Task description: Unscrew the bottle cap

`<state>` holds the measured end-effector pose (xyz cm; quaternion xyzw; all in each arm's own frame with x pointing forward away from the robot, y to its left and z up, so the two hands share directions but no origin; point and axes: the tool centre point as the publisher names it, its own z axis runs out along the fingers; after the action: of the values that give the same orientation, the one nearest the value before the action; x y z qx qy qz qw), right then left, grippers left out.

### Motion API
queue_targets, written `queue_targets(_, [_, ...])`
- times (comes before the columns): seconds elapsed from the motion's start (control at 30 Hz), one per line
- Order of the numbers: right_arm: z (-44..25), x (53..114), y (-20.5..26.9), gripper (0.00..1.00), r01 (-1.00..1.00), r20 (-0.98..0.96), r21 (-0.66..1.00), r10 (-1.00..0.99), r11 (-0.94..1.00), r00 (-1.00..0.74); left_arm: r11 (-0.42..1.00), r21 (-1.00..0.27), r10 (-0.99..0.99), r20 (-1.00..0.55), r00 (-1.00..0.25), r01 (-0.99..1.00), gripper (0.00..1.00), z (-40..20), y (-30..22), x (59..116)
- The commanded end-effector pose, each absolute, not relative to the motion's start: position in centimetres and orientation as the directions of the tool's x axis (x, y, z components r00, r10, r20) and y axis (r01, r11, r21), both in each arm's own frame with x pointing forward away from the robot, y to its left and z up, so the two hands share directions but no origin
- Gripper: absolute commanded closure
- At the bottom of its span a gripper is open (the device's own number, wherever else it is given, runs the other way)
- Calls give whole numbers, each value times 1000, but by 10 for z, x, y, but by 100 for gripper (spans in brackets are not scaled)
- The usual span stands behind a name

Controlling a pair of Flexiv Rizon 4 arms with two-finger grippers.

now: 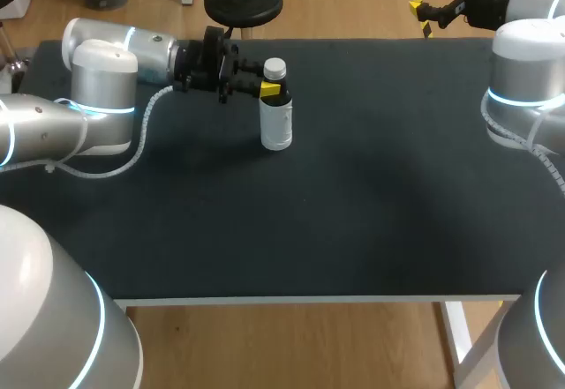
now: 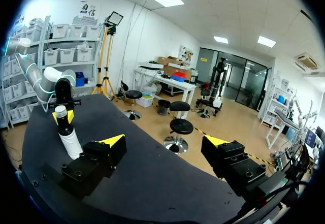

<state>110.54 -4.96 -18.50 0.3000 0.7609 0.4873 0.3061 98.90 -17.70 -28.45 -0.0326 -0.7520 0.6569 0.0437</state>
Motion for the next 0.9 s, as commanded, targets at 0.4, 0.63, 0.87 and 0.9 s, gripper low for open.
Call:
queue_targets(0.4, [-204,1117,-41,0,135,-144,911,607,390,-782,134,-991,113,23,-993,-8,100,-285,-176,991])
queue_targets(0.63, [-213,1115,-20,0,61,-105,936,441,346,-891,134,-991,113,23,-993,-8,100,-285,-176,991])
queue_targets(0.87, [-216,1110,-1,0,28,-42,968,268,249,-962,134,-991,113,23,-993,-8,100,-285,-176,991])
queue_targets(0.9, [-216,1110,2,0,30,-35,968,250,250,-968,134,-991,113,23,-993,-8,100,-285,-176,991])
